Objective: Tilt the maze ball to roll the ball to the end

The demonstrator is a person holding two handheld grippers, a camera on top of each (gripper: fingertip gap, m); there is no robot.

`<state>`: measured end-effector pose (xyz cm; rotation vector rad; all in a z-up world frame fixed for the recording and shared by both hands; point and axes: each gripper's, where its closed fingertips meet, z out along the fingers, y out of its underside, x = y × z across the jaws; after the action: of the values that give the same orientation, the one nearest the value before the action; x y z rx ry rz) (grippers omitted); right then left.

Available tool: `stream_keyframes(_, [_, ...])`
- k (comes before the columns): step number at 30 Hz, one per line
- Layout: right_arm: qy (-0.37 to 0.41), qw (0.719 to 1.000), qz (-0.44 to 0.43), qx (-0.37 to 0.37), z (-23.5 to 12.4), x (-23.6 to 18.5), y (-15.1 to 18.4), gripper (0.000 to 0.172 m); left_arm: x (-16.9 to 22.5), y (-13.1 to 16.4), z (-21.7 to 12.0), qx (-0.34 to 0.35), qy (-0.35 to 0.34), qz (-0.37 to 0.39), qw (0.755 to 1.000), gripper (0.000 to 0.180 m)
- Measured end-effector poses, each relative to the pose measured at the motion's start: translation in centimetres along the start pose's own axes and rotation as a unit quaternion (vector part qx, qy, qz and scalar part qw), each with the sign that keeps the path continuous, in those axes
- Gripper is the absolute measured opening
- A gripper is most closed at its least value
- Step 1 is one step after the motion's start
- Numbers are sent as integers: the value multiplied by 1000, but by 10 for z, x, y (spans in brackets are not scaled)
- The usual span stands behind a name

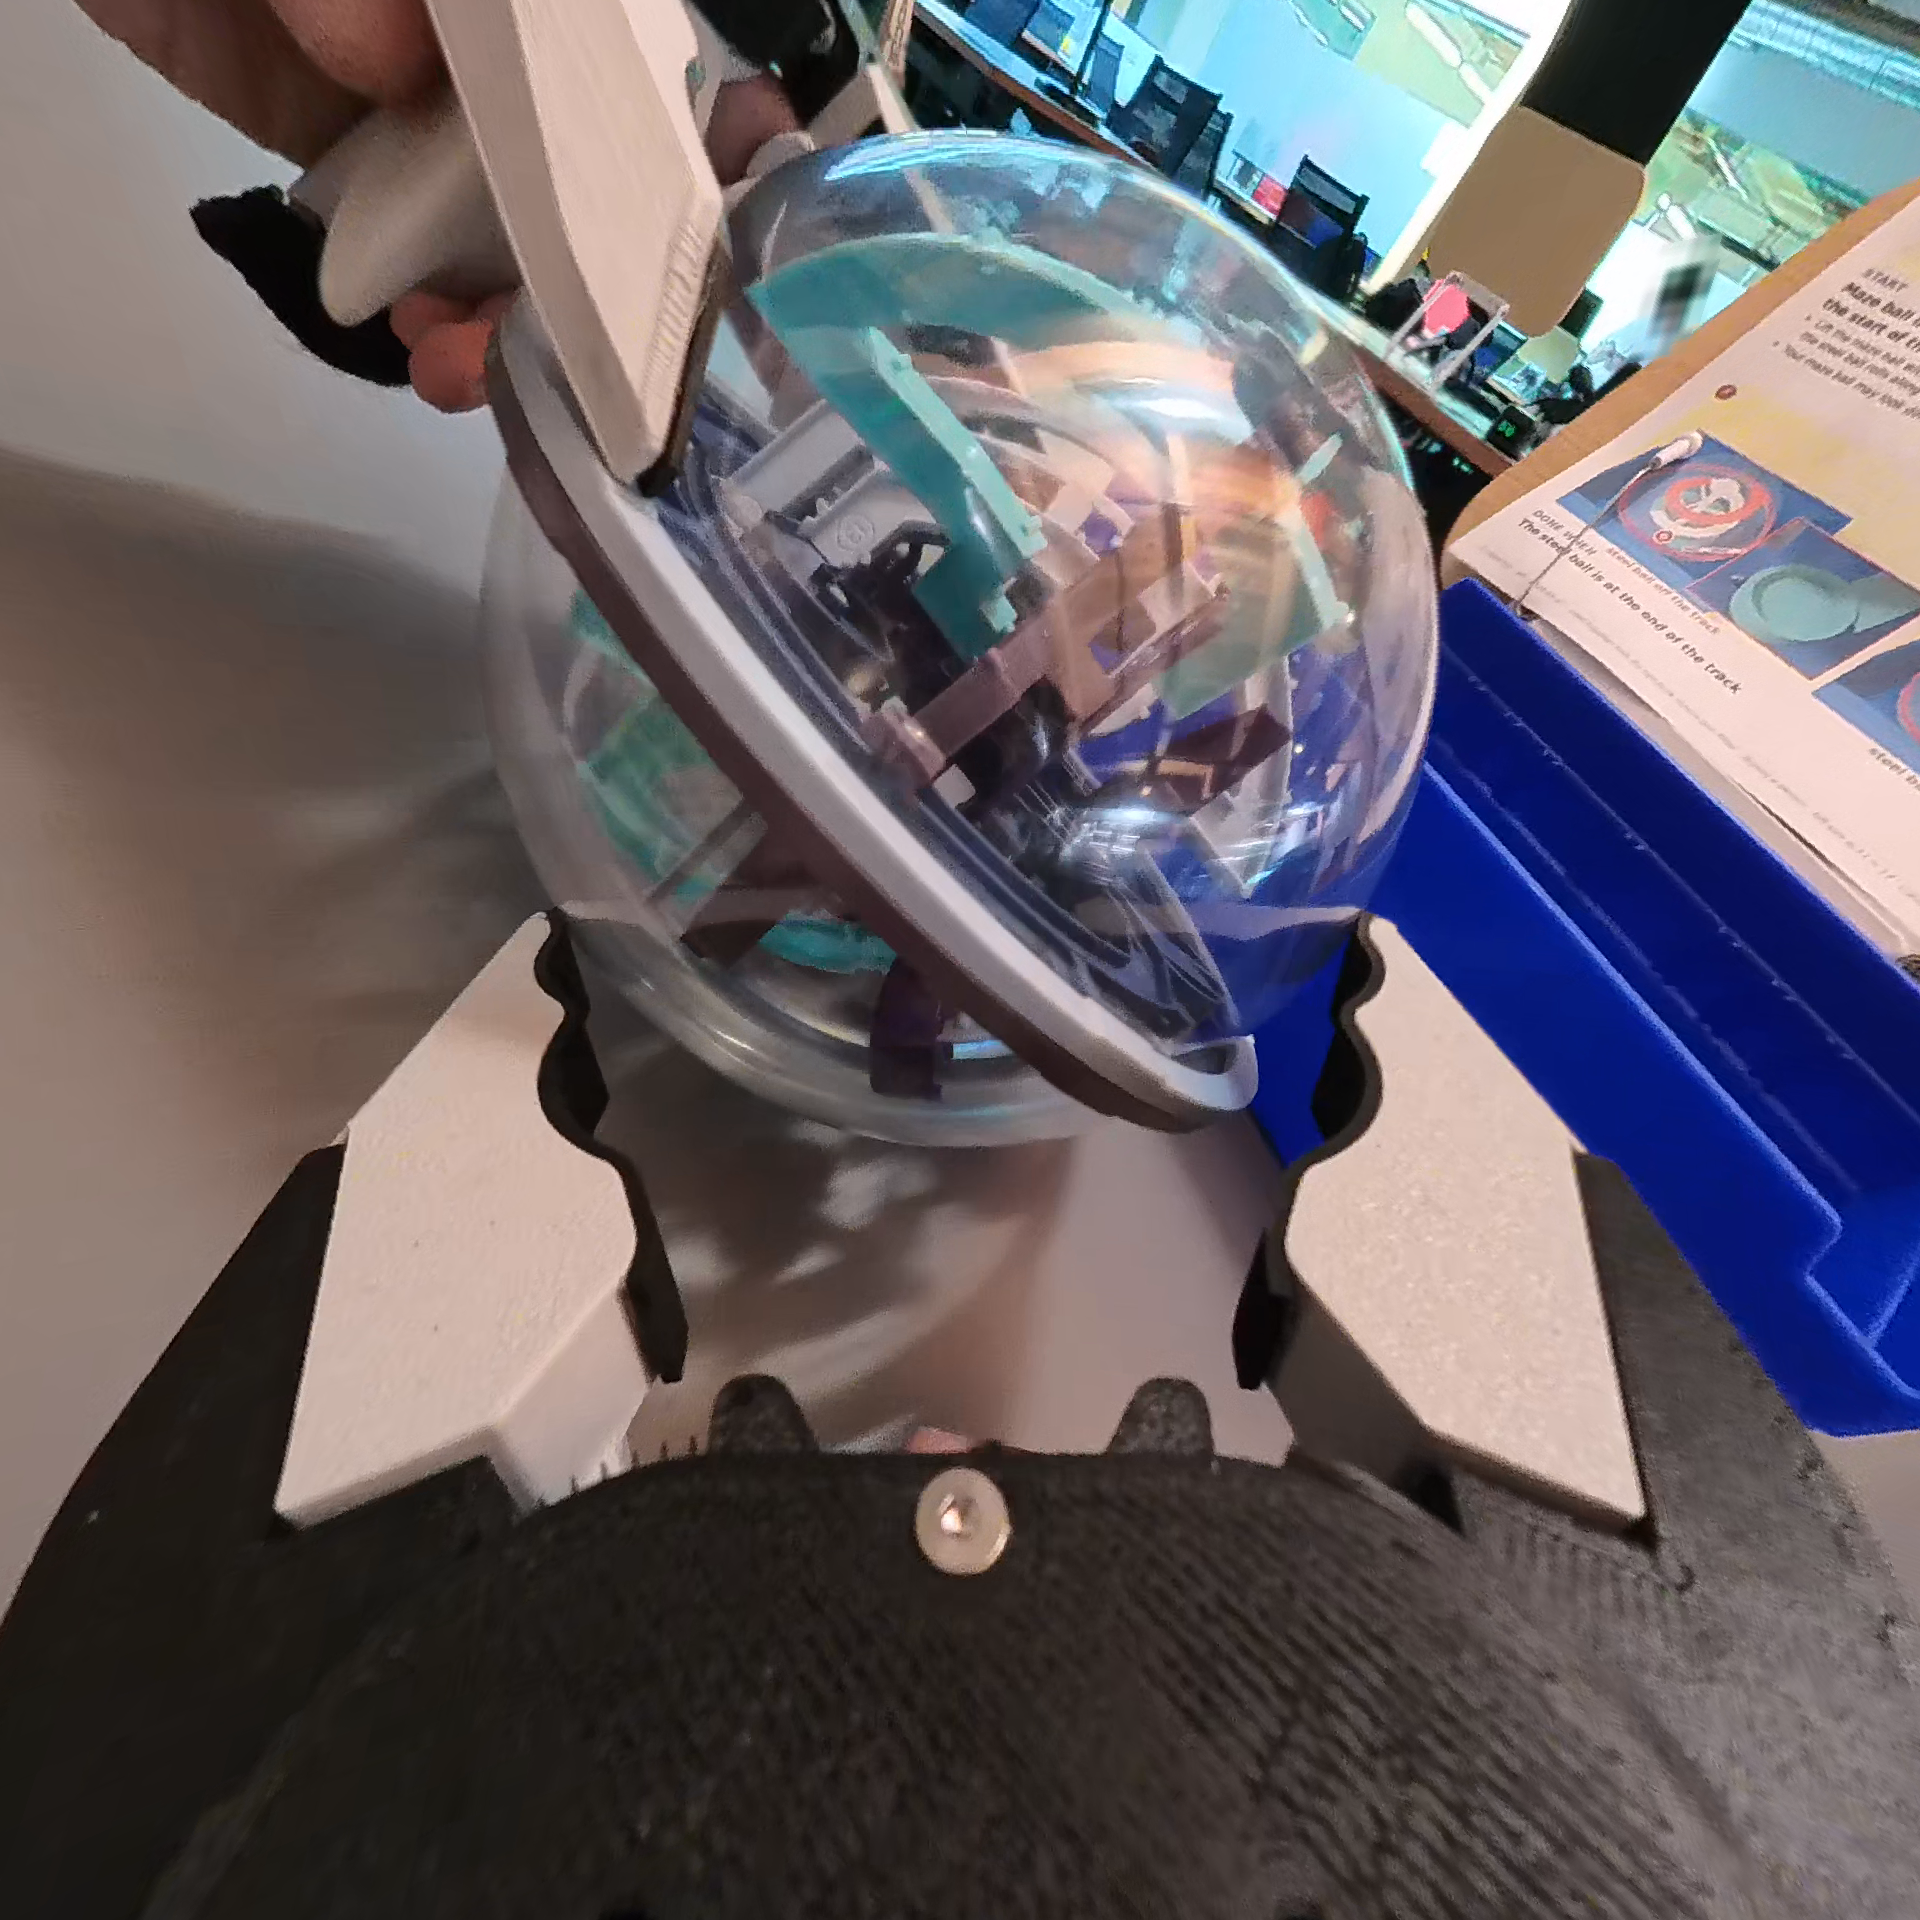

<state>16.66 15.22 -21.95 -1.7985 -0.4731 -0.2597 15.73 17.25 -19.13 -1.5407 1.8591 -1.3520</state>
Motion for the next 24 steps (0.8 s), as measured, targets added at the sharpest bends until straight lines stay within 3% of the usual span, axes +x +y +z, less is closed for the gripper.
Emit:
stream_keyframes(14, [-10, 1000, 8, 27, 2, 2, -6, 134, -7, 0, -3, 17, 29, -52, 998, 152])
stream_keyframes(21, [-11, 999, -18, 25, 5, 6, -2, 134, -6, 2, -9, 6, 50, -9, 999, 150])
stream_keyframes(24, [-7, 1000, -21, 17, 6, 9, 2, 134, -5, 9, -12, -18, 65, 55, 996, 152])
